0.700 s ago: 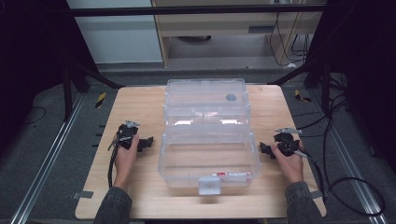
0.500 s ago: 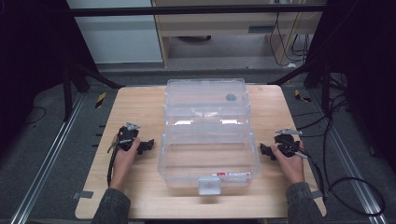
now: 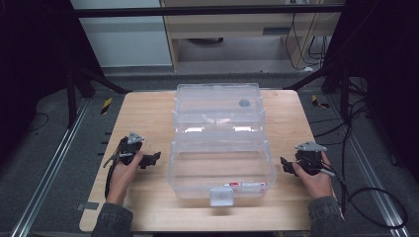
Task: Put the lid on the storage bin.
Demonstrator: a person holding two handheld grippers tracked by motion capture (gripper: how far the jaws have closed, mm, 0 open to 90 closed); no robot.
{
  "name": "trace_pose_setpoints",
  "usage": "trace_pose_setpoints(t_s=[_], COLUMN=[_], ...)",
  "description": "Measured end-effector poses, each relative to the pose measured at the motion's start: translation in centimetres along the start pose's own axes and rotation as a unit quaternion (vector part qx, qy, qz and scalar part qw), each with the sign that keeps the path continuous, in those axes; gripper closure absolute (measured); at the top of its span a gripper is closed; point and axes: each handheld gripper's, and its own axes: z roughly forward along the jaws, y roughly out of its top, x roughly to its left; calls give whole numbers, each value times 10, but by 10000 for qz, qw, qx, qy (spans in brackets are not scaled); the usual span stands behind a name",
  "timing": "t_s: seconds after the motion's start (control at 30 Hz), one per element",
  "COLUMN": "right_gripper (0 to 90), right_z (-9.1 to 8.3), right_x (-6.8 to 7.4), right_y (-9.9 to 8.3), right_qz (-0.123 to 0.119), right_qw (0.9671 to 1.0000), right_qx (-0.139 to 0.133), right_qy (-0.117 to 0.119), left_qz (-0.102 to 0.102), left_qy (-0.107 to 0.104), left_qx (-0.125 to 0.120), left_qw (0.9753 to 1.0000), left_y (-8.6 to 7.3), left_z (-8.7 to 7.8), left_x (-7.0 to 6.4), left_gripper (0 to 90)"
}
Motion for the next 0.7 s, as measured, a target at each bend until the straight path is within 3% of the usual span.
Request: trace_pose_setpoints(t_s=[0.13,0.2,0.3,0.37,0.53,0.6,0.7], right_gripper=[134,151,139,128,128,130,157], right_z=[-9,-17,-26,-35,-55,-68,-78], right_x=[3,10,19,18,12,9,6], right_y=[8,14,17,19,34,52,69], right_qz=[-246,-469,-1083,-1316,-1598,-1818,-2013], right_qw=[9996,9987,9932,9898,9850,9812,9772], right_qx=[-44,28,333,495,632,643,668], right_qy=[-125,-196,-251,-231,-160,-24,38], left_qz=[134,355,589,681,737,882,1255], left_qy=[-93,-148,-167,-189,-397,-452,-511], left_qx=[-140,-50,-51,-103,-66,-20,178], left_qw=[9998,9992,9981,9974,9965,9951,9906], left_y=[6,9,12,13,19,24,34], left_z=[-9,-21,-37,-47,-62,-68,-79], left_x=[-6,-17,-23,-23,-23,-24,-32], left_gripper=[35,37,38,37,36,37,38])
